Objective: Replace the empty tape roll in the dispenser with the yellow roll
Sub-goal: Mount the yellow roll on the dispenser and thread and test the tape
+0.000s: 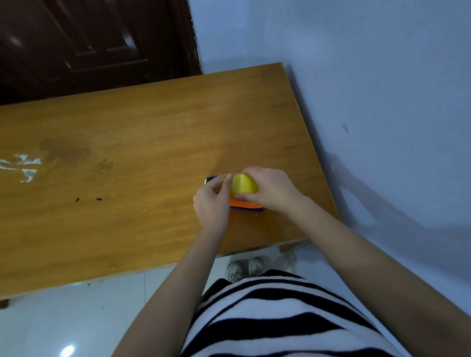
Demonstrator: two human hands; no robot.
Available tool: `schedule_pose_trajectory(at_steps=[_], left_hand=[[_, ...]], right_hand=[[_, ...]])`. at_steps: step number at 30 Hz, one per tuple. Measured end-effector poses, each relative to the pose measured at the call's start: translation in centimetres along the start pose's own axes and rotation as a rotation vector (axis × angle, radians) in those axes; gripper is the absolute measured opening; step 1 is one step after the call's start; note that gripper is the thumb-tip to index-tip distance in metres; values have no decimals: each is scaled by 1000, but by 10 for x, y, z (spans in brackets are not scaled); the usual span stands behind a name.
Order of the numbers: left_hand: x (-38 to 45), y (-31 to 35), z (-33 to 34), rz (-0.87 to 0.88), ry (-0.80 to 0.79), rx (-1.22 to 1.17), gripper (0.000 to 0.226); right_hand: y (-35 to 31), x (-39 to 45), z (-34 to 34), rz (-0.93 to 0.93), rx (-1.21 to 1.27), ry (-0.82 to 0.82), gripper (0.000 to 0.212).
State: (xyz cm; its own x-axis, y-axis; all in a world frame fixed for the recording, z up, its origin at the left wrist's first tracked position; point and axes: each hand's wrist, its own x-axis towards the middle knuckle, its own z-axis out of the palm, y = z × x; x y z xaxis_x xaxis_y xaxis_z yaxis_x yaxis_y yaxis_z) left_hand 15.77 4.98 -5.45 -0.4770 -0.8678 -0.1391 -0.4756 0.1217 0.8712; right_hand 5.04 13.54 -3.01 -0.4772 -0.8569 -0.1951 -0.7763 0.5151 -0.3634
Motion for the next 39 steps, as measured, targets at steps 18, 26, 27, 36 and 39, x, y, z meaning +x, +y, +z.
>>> schedule_pose_trajectory(at_steps=[18,26,27,36,39], left_hand=[[33,-21,-37,-311,35,-37,39],[33,-24,-40,-434,6,-189,34],[33,-25,-40,-448,6,-219,33],[34,-40,-48,-436,24,-120,38],[33,-51,-50,-437,-1,-125,37]], right_hand=[[14,-10,-5,-26,17,-98,63],[9,-10,-6,-40,28,-124,62],[9,-10,-6,-43,28,-129,62],[-6,7,-12,-32,-92,-204,59],[-18,21,-16,-64,-203,-275,59]])
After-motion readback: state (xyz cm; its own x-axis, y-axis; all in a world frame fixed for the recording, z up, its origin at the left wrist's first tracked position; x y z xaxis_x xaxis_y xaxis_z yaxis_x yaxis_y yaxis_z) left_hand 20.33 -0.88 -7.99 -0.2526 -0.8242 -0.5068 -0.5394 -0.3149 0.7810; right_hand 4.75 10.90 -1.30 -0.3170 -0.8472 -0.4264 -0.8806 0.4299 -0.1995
